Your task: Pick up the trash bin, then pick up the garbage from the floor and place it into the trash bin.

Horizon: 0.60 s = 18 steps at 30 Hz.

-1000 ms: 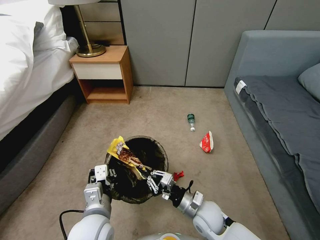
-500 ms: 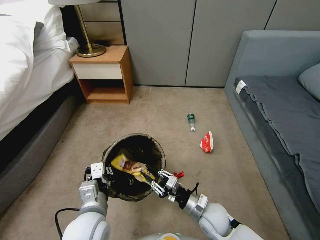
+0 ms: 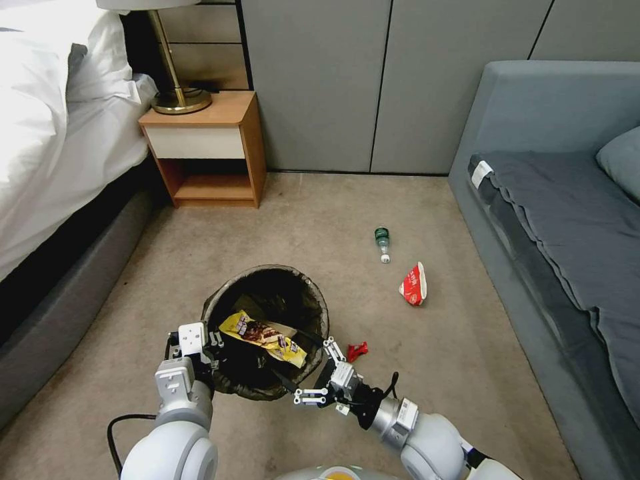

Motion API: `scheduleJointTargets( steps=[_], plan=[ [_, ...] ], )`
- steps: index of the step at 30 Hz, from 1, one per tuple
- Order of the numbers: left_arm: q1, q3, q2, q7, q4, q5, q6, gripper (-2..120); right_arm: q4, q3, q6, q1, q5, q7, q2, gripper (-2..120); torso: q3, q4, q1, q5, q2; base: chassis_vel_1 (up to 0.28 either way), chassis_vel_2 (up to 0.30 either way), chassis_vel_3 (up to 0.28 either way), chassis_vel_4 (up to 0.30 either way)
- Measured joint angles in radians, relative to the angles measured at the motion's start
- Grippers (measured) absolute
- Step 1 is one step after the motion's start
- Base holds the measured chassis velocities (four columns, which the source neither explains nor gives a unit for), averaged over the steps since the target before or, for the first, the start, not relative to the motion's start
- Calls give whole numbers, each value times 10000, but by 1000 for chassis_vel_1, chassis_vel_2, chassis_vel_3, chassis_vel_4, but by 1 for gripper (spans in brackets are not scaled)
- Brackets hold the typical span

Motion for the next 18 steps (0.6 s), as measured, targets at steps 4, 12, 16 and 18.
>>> scheduleJointTargets(
  steps=[4,12,16,18],
  plan=[
    [-11,0,-3,0,121,33,0,0,724,226,-89,-77,-550,664,130,100,0,0,0,0,0,0,0,0,0],
    [-25,-150,-10,0,482,-18,-96,0,3075,2191,-202,-1709,-1892,2653,1350,100,-1,-1,0,-1,0,0,0,0,0],
    [-42,-194,24,0,505,-104,-97,0,3138,2552,-110,-2309,-2128,3083,1629,100,-1,-1,0,0,0,0,0,0,0],
    [-92,-287,85,-1,529,-227,-95,0,3028,3014,235,-3334,-2390,3617,1999,100,-1,-3,-1,-1,0,0,0,0,0]
  ],
)
